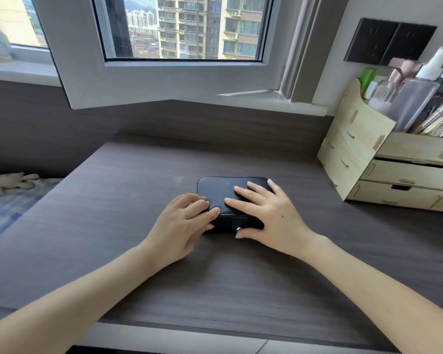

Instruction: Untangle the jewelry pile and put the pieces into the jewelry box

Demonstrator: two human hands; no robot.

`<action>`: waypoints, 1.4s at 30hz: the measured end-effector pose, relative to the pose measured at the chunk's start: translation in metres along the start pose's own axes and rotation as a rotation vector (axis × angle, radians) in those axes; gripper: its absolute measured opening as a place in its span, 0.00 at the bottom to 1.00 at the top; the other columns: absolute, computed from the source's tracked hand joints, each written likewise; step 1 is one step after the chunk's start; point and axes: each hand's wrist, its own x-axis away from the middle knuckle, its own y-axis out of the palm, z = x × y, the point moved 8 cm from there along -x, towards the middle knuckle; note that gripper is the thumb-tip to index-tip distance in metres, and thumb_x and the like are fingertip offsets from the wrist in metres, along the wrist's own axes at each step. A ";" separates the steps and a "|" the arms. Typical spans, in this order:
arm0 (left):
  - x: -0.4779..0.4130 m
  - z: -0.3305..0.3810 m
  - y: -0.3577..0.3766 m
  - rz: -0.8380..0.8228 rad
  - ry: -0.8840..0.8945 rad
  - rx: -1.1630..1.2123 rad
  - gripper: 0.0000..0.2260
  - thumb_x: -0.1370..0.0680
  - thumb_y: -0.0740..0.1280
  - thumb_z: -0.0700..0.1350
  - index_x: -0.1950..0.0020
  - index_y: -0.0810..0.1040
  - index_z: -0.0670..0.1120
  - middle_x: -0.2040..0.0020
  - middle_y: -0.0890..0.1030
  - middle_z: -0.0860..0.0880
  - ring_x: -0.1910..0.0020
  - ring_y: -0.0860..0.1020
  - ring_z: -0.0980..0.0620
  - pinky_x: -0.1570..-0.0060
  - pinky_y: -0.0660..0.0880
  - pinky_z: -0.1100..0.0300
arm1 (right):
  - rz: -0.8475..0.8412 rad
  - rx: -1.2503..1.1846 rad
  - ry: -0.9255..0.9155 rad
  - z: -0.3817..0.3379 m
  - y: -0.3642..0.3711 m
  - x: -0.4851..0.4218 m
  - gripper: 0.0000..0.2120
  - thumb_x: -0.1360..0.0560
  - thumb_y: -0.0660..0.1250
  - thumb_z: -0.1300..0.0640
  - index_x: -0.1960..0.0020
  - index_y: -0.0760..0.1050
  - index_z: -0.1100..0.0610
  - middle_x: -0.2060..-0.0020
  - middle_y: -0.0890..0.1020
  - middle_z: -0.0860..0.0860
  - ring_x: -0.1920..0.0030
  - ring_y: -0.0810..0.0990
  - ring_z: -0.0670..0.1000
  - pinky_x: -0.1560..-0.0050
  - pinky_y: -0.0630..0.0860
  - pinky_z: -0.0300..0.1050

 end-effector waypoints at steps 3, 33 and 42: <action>0.000 -0.002 0.000 0.002 -0.016 0.021 0.10 0.23 0.64 0.43 0.43 0.74 0.45 0.51 0.78 0.47 0.51 0.75 0.45 0.50 0.75 0.51 | 0.042 -0.074 0.055 0.005 -0.001 0.000 0.31 0.36 0.69 0.39 0.35 0.74 0.47 0.36 0.77 0.51 0.35 0.75 0.59 0.38 0.66 0.71; 0.018 -0.034 0.004 -0.176 -0.649 0.163 0.32 0.33 0.77 0.51 0.31 0.71 0.52 0.39 0.75 0.47 0.43 0.75 0.47 0.47 0.70 0.60 | 0.114 -0.194 0.484 0.035 -0.005 0.036 0.49 0.37 0.77 0.42 0.26 0.50 0.42 0.25 0.60 0.54 0.26 0.60 0.57 0.28 0.57 0.57; -0.026 -0.042 0.026 -0.145 -0.771 0.380 0.30 0.33 0.78 0.44 0.33 0.74 0.49 0.37 0.75 0.57 0.35 0.69 0.60 0.30 0.57 0.62 | 0.181 -0.473 0.626 0.078 -0.007 0.049 0.37 0.33 0.77 0.55 0.28 0.65 0.47 0.41 0.80 0.49 0.42 0.77 0.52 0.51 0.61 0.30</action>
